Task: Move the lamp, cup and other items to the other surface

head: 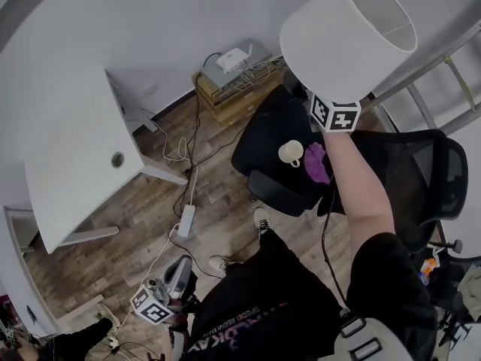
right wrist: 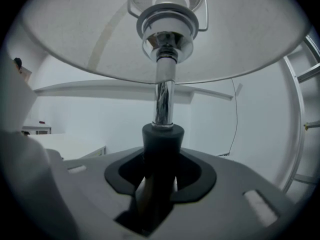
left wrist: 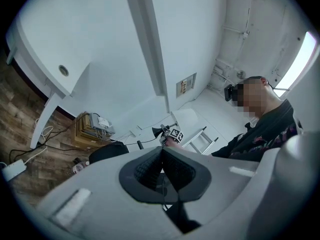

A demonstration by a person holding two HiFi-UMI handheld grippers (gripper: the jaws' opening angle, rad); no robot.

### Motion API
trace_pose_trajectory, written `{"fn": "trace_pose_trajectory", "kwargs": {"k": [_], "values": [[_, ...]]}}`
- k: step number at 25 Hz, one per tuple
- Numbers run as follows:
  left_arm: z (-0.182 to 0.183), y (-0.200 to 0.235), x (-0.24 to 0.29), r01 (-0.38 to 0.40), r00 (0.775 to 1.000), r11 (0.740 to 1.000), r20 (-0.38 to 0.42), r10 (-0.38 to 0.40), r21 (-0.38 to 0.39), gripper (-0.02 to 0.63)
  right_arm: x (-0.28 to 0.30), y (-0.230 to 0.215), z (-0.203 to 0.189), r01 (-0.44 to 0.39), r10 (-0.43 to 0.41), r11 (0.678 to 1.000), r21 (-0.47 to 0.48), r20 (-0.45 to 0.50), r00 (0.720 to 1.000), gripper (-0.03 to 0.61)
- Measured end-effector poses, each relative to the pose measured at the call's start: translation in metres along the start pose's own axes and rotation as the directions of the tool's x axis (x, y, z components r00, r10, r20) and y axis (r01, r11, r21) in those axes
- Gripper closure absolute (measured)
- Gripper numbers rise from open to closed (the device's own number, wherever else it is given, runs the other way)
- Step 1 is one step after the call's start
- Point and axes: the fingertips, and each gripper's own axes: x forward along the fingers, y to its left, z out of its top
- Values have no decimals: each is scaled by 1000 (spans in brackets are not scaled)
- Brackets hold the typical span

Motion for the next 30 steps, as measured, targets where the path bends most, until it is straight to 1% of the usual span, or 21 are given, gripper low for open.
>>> {"fn": "trace_pose_trajectory", "kwargs": {"k": [4,8,12,15,20,23,25,28,30], "values": [[-10,-5,32,22,998,1000,-54,-23,-9,618,-12,-43,-26,58,-57,997,46,-24,998,436],[-34,-3,62,46,995,999,-92,-48,-22,618,-39,-88,-62,114,-111,990,82,-47,993,436],[-52,-5,93,76,987,996,-138,-81,-37,618,-62,-124,-85,160,-155,981,105,-58,986,436],[-62,-6,117,83,979,995,-181,-91,-51,618,-75,-150,-105,197,-189,973,119,-70,979,436],[-74,-12,142,58,966,996,-247,-73,-68,618,-96,-183,-140,255,-241,952,172,-97,966,436],[-84,-17,150,35,947,999,-318,-46,-39,618,-110,-198,-168,301,-284,932,201,-111,953,436],[-89,-15,152,8,937,1000,-349,-14,-17,618,-118,-208,-189,334,-315,916,221,-119,942,436],[-96,-11,154,-23,928,1000,-372,16,-16,618,-130,-217,-224,376,-349,889,263,-143,926,436],[-105,-4,158,-46,920,999,-391,39,-7,618,-141,-221,-251,412,-379,865,287,-165,911,436]]}}
